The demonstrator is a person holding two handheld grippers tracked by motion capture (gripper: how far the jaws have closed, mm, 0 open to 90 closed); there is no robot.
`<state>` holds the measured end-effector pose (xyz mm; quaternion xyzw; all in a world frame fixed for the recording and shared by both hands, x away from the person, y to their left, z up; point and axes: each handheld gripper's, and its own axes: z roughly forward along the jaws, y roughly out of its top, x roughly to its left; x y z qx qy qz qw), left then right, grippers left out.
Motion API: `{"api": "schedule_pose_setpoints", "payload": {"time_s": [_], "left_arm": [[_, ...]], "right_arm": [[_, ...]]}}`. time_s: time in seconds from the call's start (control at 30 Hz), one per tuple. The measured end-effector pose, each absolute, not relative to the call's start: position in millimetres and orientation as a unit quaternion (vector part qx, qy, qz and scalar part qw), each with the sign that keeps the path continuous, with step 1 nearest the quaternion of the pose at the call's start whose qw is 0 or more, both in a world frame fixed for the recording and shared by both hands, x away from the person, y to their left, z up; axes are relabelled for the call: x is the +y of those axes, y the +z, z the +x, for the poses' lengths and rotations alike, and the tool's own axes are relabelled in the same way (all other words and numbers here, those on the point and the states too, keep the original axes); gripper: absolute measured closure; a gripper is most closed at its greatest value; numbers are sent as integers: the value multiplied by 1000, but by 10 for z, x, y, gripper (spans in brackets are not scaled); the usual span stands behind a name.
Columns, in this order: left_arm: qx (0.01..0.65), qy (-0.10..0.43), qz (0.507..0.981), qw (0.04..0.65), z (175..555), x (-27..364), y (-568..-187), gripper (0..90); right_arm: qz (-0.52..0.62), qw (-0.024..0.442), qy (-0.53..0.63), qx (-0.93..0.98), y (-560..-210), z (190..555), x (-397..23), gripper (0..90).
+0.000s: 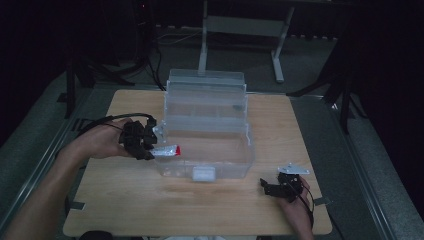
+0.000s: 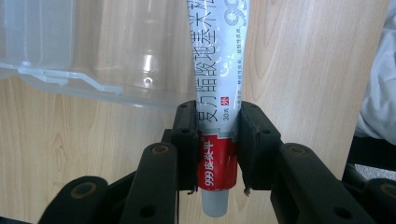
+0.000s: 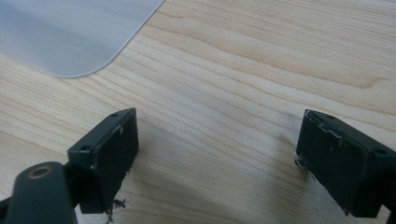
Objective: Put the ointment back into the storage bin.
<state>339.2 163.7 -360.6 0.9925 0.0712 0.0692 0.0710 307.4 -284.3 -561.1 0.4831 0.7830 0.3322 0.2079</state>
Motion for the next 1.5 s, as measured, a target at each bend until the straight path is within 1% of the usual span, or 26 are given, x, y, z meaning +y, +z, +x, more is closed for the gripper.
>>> {"api": "schedule_pose_setpoints", "payload": {"time_s": [0.73, 1.5], "left_arm": [[58, 65, 994, 67, 3503, 1487, -3636, 707], [58, 57, 994, 66, 3619, 1400, -3661, 708]], "right_arm": [[483, 208, 332, 783, -5611, 3074, -2843, 128], [483, 208, 332, 783, -5612, 3074, -2842, 128]]}}
